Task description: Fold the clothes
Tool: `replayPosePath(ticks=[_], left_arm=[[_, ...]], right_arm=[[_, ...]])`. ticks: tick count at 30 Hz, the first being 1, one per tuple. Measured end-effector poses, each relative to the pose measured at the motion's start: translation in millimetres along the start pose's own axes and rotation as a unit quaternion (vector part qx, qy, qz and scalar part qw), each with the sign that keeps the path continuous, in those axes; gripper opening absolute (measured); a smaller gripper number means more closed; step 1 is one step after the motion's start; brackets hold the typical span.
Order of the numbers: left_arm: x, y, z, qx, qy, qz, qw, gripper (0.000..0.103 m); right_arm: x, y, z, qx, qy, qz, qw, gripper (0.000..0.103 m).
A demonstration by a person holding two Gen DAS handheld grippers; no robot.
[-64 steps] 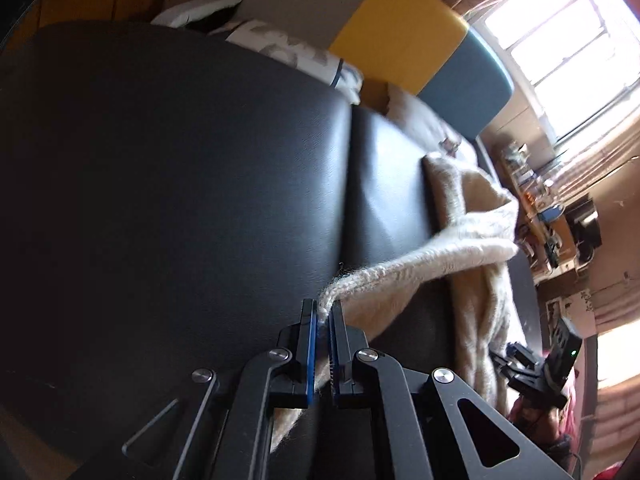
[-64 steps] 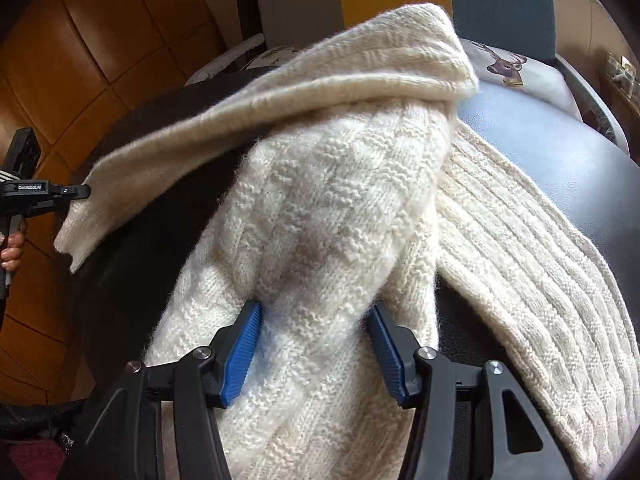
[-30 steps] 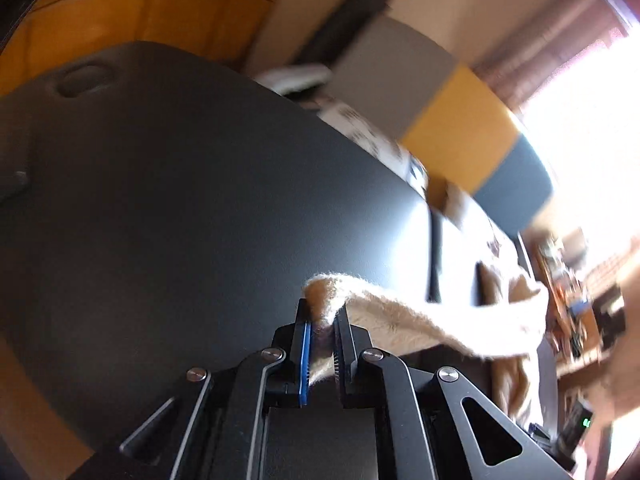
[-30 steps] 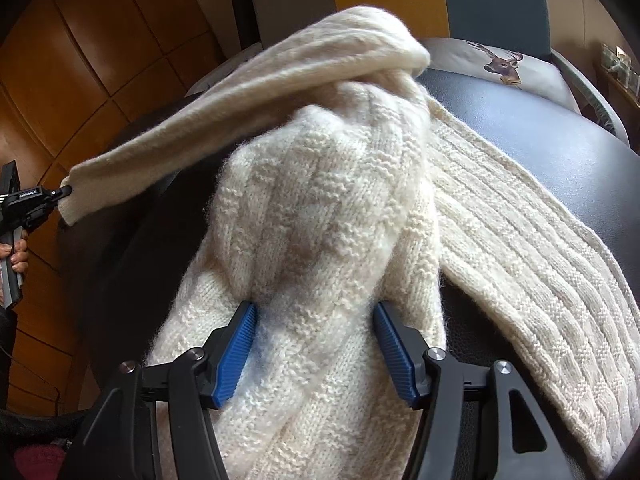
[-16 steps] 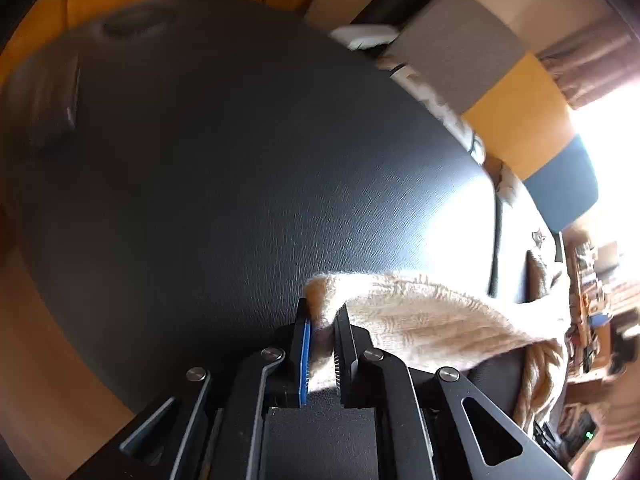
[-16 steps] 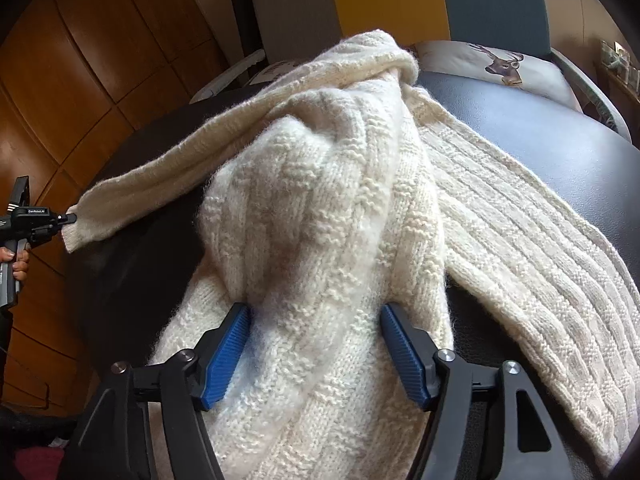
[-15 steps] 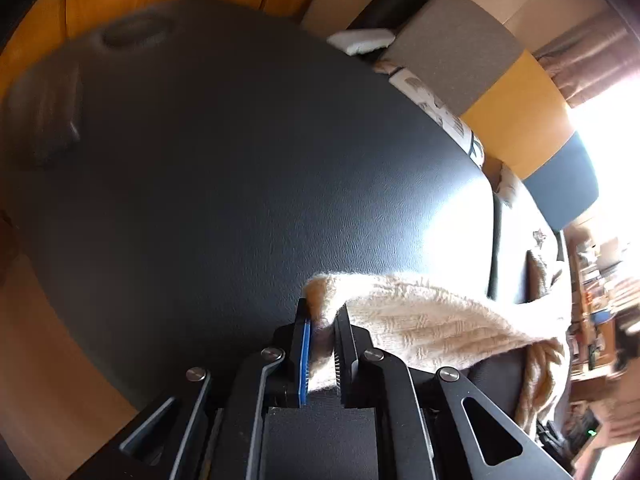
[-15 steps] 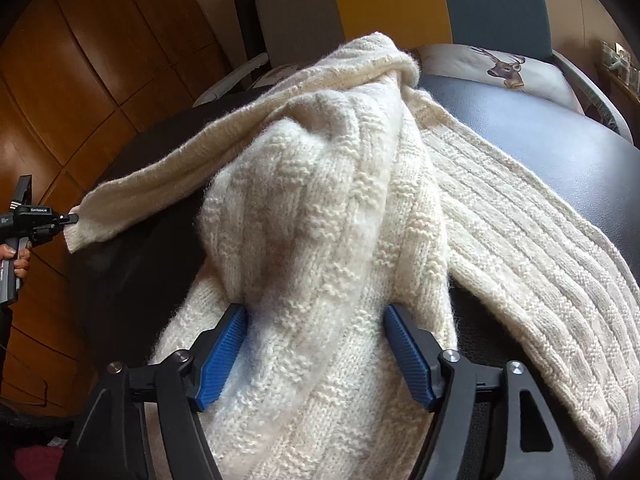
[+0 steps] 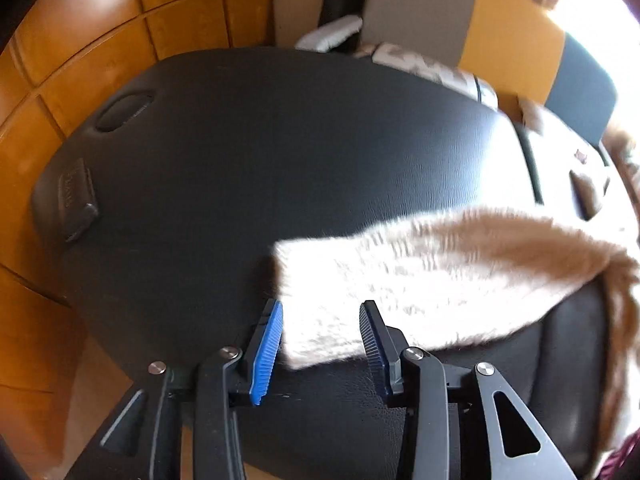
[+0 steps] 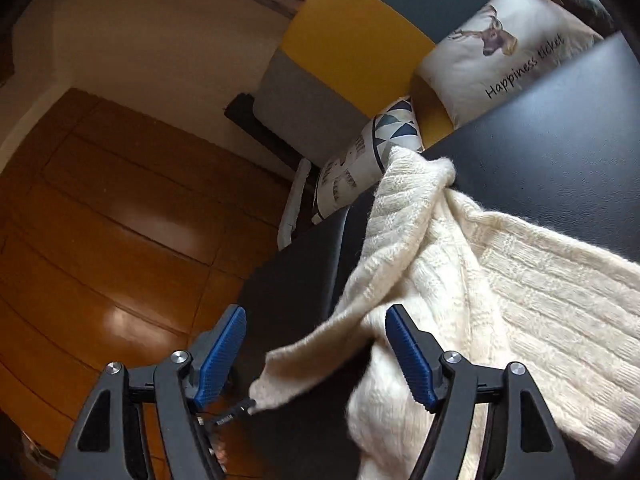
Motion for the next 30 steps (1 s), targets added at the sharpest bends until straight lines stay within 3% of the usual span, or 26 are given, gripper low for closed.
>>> replayPosePath(ticks=[3, 6, 8, 11, 16, 21, 25, 28, 30], left_arm=[[6.2, -6.4, 0.5, -0.008, 0.003, 0.003, 1.0000, 0.041], [2.7, -8.9, -1.0, -0.013, -0.002, 0.012, 0.9998, 0.042], [1.8, -9.8, -3.5, -0.018, -0.009, 0.013, 0.9997, 0.043], [5.6, -10.8, -12.5, -0.020, -0.015, 0.014, 0.9996, 0.044], [22.8, -15.4, -23.1, -0.030, -0.035, 0.005, 0.9989, 0.044], [20.6, -25.0, -27.5, -0.047, -0.066, -0.009, 0.9967, 0.044], [14.2, -30.6, -36.0, -0.056, -0.066, -0.003, 0.9962, 0.044], [8.6, -35.3, -48.4, -0.067, -0.059, 0.002, 0.9960, 0.044], [4.9, -38.5, -56.7, -0.074, -0.055, 0.005, 0.9957, 0.044]], right_arm=[[36.8, 13.5, 15.9, 0.038, -0.004, -0.020, 0.999, 0.060], [71.4, 16.7, 33.1, 0.053, -0.041, -0.044, 0.997, 0.057], [90.6, 13.4, 39.6, 0.044, -0.070, -0.063, 0.995, 0.049], [107.2, 17.1, 26.8, 0.009, -0.071, -0.059, 0.996, 0.038], [146.2, 37.5, -11.8, -0.038, -0.040, -0.065, 0.996, 0.039], [195.4, 45.1, 1.7, -0.032, -0.090, -0.093, 0.991, 0.040], [212.3, 41.7, 18.4, -0.029, -0.121, -0.113, 0.986, 0.040], [198.1, 39.4, 2.1, -0.035, -0.090, -0.102, 0.990, 0.040], [183.9, 34.4, -18.8, -0.055, -0.059, -0.101, 0.992, 0.046]])
Point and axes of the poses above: each gripper's, at about its wrist camera, not at the fingertips, and x roughly the way its jaws point, z to its right, y to its top, the point moved 10 cm from there along x, roughly the way its jaws point, and after that the axes turned 1 degree about x, right-handed, at the moved point
